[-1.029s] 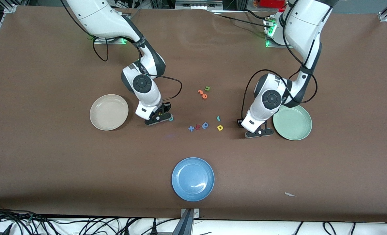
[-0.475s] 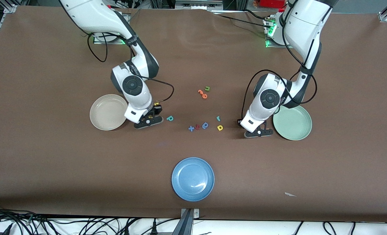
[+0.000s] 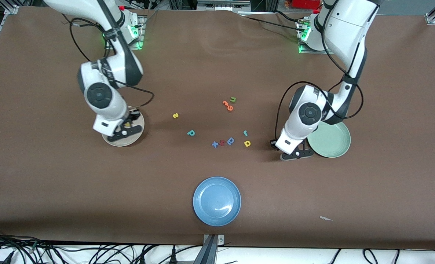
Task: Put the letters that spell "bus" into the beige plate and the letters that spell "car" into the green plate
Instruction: 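Drop u in the white plate while the left gripper drops c in green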
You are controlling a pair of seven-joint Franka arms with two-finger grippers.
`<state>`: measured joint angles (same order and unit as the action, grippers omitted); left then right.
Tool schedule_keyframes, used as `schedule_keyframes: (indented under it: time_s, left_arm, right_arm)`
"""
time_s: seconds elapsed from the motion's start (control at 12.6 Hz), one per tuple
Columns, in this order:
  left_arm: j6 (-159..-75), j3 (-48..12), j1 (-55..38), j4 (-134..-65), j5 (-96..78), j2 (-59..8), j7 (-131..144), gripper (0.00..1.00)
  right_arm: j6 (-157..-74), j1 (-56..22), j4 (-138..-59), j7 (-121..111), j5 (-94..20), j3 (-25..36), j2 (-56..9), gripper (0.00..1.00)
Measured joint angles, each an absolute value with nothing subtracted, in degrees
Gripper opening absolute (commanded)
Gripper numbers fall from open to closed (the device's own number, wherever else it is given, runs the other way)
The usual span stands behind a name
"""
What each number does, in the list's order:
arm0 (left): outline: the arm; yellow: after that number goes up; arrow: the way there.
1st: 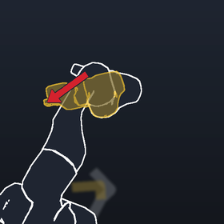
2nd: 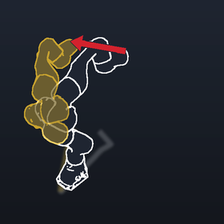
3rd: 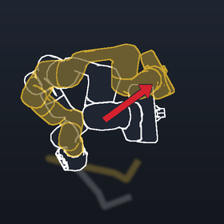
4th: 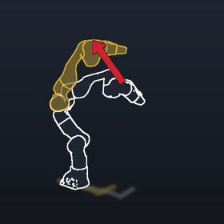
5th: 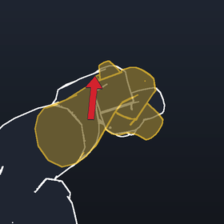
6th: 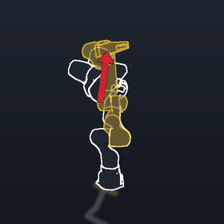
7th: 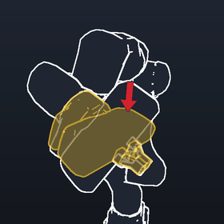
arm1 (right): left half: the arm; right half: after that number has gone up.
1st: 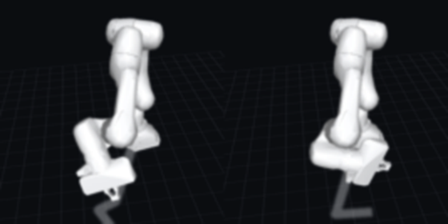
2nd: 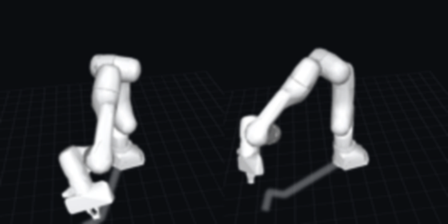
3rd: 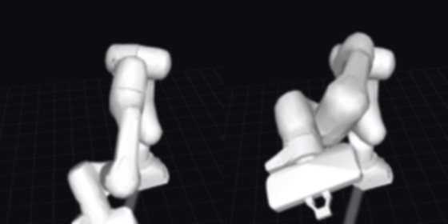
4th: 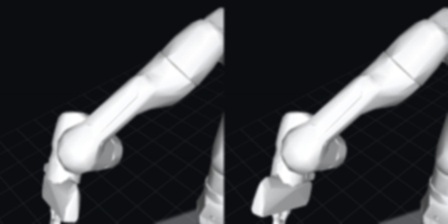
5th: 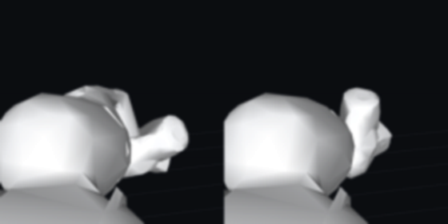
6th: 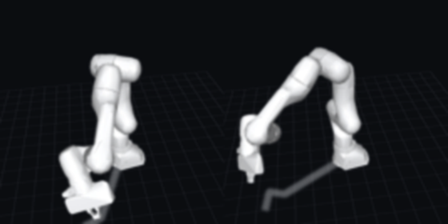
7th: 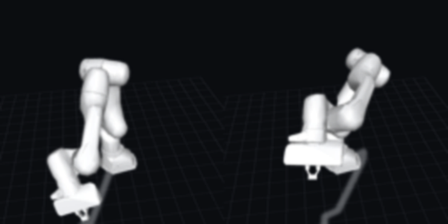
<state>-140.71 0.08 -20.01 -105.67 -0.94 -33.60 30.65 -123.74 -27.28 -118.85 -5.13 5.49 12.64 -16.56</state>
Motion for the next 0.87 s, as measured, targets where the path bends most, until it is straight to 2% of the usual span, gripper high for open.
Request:
schedule_keyframes:
  time_s: [0.24,0.32,0.4,0.48,0.63,0.71,0.79,0.87]
  left_arm:
    - [-130.9,0.2,-15.6,-104.5,-0.7,-29.5,23.9,0.05]
    - [-127.7,0.2,-13.7,-104.5,-0.7,-28.2,20.5,0.06]
    - [-124.8,0.3,-11.7,-104.6,-0.7,-27.1,16.7,0.11]
    - [-122.9,0.3,-9.6,-104.8,-0.7,-26.5,13.1,0.12]
    - [-122.1,0.3,-6.3,-105.7,-0.7,-26.5,6.9,0.19]
    - [-122.1,0.4,-5.3,-106.3,-0.7,-26.7,5.2,0.36]
    - [-122.1,0.3,-4.8,-106.8,-0.7,-26.9,4.3,0.7]
    - [-122.1,0.3,-4.7,-107.1,-0.7,-27.2,4.0,1.0]
  right_arm:
    - [-129.0,-27.1,-125.7,-6.4,5.5,15.5,-15.4,0.21]
    - [-131.4,-27.2,-127.3,-6.4,5.5,15.5,-15.5,0.26]
    - [-133.7,-27.2,-128.8,-6.4,5.5,15.5,-15.6,0.47]
    - [-135.1,-27.2,-130.0,-6.3,5.5,15.5,-15.7,0.7]
    - [-135.6,-27.2,-130.5,-6.2,5.5,15.5,-15.8,0.71]
    - [-135.5,-27.3,-130.3,-6.1,5.5,15.5,-15.7,0.71]
    - [-134.9,-27.3,-129.9,-5.4,5.5,15.3,-15.4,0.71]
    - [-133.2,-27.4,-129.0,-4.0,5.5,14.7,-15.2,0.7]
